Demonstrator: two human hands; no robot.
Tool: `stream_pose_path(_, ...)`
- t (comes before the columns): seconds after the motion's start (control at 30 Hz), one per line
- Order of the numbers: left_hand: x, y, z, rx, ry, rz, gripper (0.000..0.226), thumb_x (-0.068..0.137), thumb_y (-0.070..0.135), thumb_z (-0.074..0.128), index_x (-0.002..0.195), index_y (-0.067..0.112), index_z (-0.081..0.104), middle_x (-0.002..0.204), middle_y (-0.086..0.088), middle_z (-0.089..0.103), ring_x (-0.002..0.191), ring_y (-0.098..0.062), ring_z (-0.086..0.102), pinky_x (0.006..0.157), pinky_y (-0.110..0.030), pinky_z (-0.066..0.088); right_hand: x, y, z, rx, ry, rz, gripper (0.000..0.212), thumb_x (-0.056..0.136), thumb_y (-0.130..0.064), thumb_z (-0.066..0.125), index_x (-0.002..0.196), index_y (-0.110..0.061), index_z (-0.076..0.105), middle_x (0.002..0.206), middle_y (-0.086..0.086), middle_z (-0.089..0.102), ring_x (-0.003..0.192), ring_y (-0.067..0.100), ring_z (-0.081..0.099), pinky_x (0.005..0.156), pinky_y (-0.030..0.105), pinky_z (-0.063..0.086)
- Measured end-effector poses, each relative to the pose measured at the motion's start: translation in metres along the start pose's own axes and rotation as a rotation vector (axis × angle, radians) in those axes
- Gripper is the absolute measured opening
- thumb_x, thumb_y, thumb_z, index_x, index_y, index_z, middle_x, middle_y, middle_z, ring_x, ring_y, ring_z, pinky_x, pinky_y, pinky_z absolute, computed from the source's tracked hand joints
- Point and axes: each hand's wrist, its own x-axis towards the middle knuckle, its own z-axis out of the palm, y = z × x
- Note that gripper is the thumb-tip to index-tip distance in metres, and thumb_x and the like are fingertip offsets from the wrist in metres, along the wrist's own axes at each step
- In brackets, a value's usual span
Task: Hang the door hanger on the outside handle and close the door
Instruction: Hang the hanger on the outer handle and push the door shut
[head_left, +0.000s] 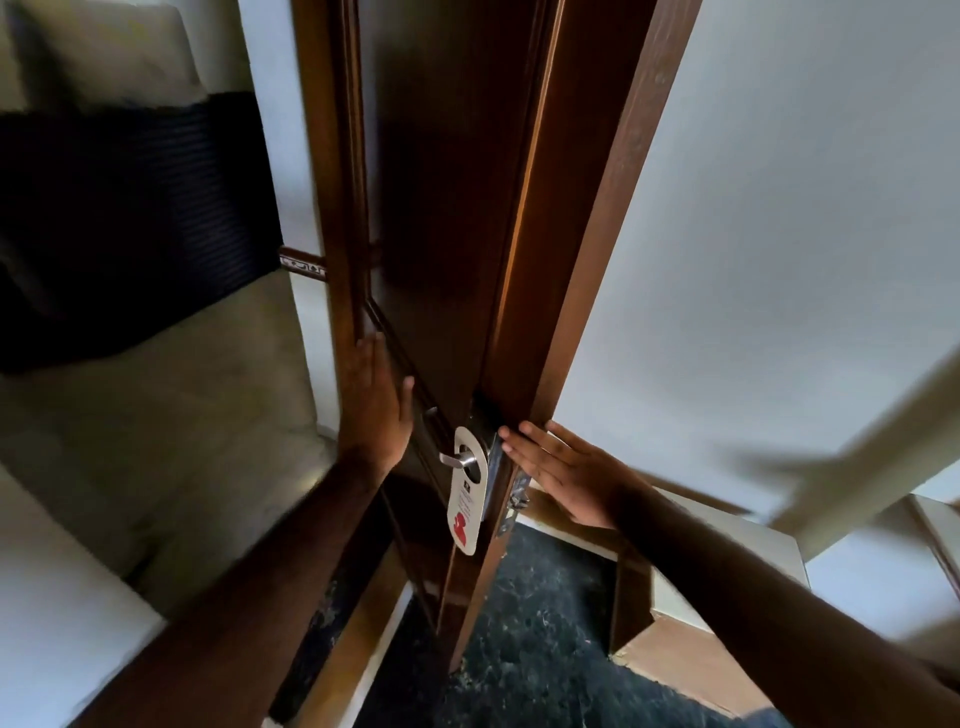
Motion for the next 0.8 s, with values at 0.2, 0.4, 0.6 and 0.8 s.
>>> stream_pose_path(0.2,0.055,0.105,-0.072,0.08,0.293,0.643,0.065,0.102,0.034,0.047,0.153,-0.003,0.031,0.162,-0.019,0.027,0.152,-0.032,0.021,0.122,-0.049,0.021,0.008,-0.012,0.001,-0.027,-0.01,-0.013,0.072,0.096,-0.011,0.044,0.164,-0.008,0.02,0.175,0.007,-0.007,0.161,0.026,-0.01,0.128,0.043,-0.012)
stream_pose_path(0.4,0.066,0.199,-0.091,0.388,0.3,1.136,0.059,0.103,0.031,0.037,0.154,0.003,0.031,0.163,-0.012,0.027,0.153,-0.029,0.021,0.123,-0.047,0.018,0.022,-0.03,-0.005,-0.037,-0.003,-0.025,0.077,0.092,-0.011,0.042,0.164,-0.005,0.017,0.175,0.011,-0.004,0.162,0.031,-0.006,0.128,0.046,-0.01)
stream_pose_path(0.6,0.073,0.203,-0.097,0.792,0.265,1.068,0.077,0.101,0.055,0.028,0.155,-0.001,0.023,0.165,-0.015,0.018,0.154,-0.029,0.015,0.125,-0.047,0.004,0.043,-0.06,-0.019,-0.024,0.035,-0.011,0.098,0.08,-0.015,0.066,0.163,-0.001,0.015,0.175,0.014,0.004,0.162,0.031,-0.003,0.13,0.046,-0.005)
stream_pose_path(0.8,0.065,0.172,-0.121,0.997,0.359,1.016,0.086,0.099,0.062,0.022,0.156,-0.003,0.018,0.165,-0.016,0.017,0.154,-0.028,0.016,0.124,-0.046,0.003,0.067,-0.085,-0.032,-0.027,0.018,-0.106,0.076,0.09,-0.01,0.027,0.163,0.001,0.01,0.174,0.016,-0.004,0.161,0.031,-0.01,0.129,0.046,-0.011)
